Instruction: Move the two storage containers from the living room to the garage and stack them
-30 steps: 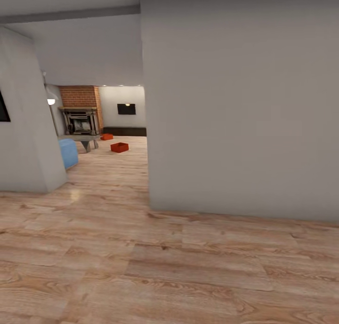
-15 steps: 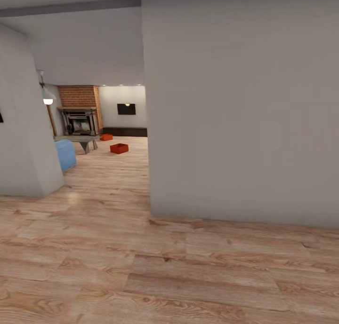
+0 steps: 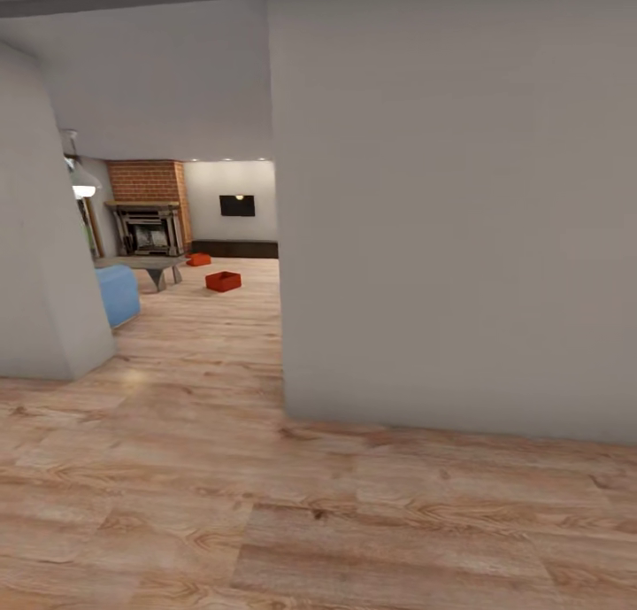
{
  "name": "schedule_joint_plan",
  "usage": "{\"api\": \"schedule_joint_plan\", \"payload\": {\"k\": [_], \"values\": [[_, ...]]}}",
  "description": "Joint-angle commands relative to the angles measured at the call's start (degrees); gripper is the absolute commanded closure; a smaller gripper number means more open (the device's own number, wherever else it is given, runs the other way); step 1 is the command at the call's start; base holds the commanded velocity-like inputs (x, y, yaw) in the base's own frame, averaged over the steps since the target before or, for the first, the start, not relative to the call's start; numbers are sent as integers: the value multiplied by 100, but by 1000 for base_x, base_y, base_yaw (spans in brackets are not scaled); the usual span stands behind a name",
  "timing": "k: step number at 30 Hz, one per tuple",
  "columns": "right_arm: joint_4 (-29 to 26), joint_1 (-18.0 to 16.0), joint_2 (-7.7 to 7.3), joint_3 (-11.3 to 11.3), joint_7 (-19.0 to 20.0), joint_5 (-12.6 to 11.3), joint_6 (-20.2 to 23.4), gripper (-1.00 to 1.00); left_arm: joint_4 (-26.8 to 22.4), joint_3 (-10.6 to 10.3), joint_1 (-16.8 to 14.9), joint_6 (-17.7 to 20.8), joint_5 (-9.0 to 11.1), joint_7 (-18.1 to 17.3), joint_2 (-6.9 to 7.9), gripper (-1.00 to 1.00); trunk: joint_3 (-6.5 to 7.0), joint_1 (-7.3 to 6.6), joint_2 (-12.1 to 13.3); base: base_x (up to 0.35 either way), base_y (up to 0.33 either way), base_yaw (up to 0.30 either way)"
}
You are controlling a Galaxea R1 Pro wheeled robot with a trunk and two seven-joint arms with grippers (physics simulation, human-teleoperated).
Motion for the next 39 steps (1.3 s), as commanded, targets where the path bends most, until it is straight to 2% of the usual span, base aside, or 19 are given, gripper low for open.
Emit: {"api": "schedule_joint_plan", "payload": {"k": [1,13,39], "values": [[17,-7,5,49,-4,-52,-34,-100,-3,-8,-1,-10,23,6,0,-100,-6,4,-3,326,74,0],[17,-7,35,49,-28,-46,-35,-100,-3,-8,-1,-10,23,6,0,-100,-6,4,-3,326,73,23],[17,-7,9,49,-40,-41,-45,-100,-3,-8,-1,-8,23,6,0,-100,-6,4,-3,326,73,263]]}}
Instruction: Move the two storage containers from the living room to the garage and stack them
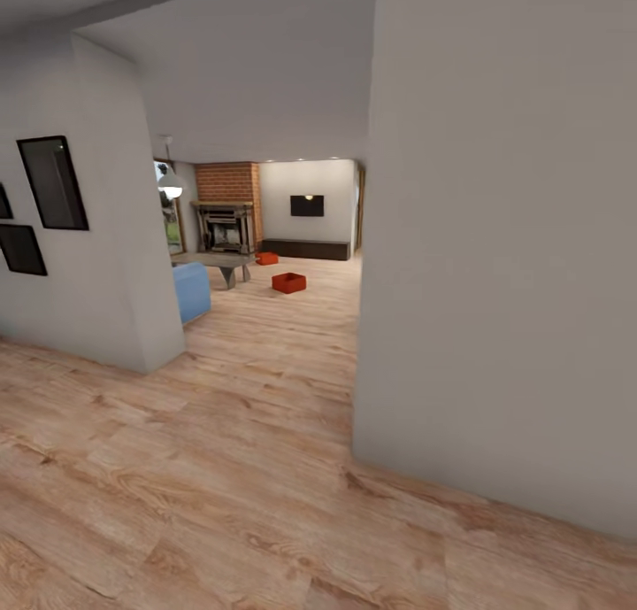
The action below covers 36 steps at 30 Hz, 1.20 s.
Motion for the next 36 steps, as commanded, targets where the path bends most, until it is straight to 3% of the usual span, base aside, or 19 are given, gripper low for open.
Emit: {"api": "schedule_joint_plan", "payload": {"k": [1,16,36], "values": [[17,-6,2,49,-3,-54,-34,-100,-3,-8,-1,-10,24,6,0,-100,-6,4,-3,326,73,269],[17,-6,-6,49,1,-48,-34,-100,-3,-8,-1,-11,24,6,0,-100,-6,4,-3,326,73,260],[17,-6,12,49,34,-46,-34,-100,-3,-8,-1,-11,24,6,0,-100,-6,4,-3,326,44,20]]}}
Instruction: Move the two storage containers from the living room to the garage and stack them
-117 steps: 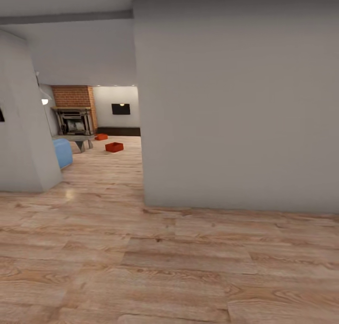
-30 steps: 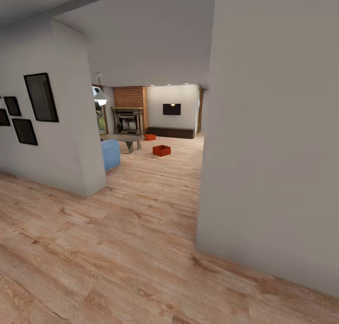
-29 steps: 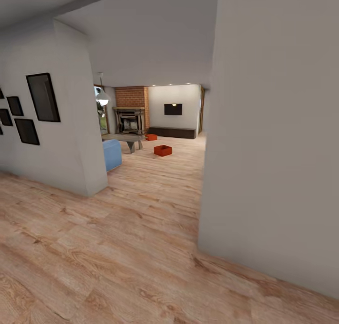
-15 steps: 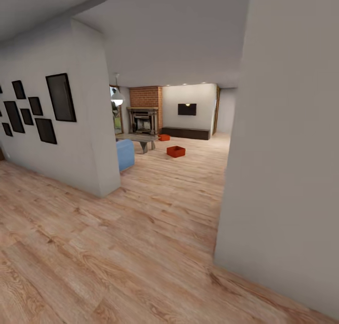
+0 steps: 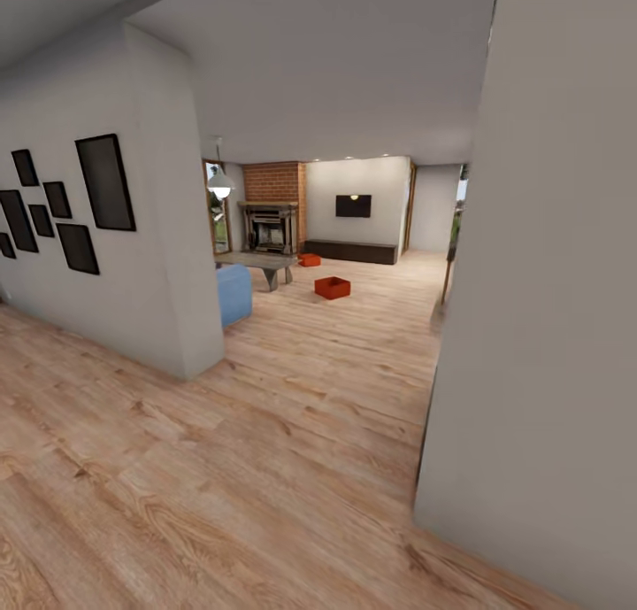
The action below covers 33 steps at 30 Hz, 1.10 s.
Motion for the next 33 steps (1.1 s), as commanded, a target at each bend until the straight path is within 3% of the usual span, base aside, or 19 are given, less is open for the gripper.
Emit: {"api": "schedule_joint_plan", "payload": {"k": [1,11,24,33], "values": [[17,-7,6,49,-3,-57,-34,-100,-3,-8,-1,-11,24,6,0,-100,-6,3,-3,326,2,0],[17,-7,6,43,-5,-83,-34,-100,-3,-8,-2,-5,24,6,0,-100,-6,3,-3,326,0,14],[17,-7,-7,32,-5,-108,-34,-100,-3,-8,-1,-3,24,6,0,-100,-6,3,-3,326,0,258],[17,-7,-16,25,3,-105,-34,-100,-3,-8,-1,-3,24,6,0,-100,-6,3,-3,326,0,38]]}}
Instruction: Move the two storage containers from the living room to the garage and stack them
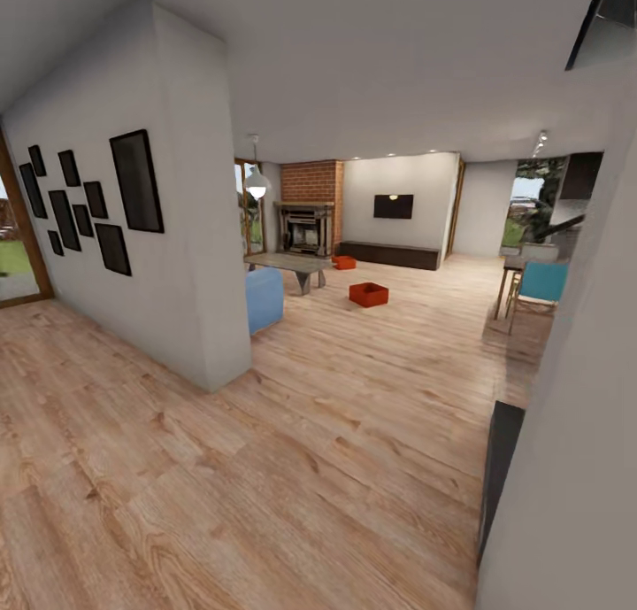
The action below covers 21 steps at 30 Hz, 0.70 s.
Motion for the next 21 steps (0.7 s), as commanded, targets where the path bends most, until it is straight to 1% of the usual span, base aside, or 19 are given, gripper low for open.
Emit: {"api": "schedule_joint_plan", "payload": {"k": [1,21], "values": [[17,-7,2,49,-2,-54,-30,-100,-3,-8,-1,-10,24,6,0,-100,-6,3,-3,326,0,3],[17,-7,-14,67,-1,-4,-33,-100,-3,-8,-1,-13,24,6,0,-100,-6,3,-3,326,0,0]]}}
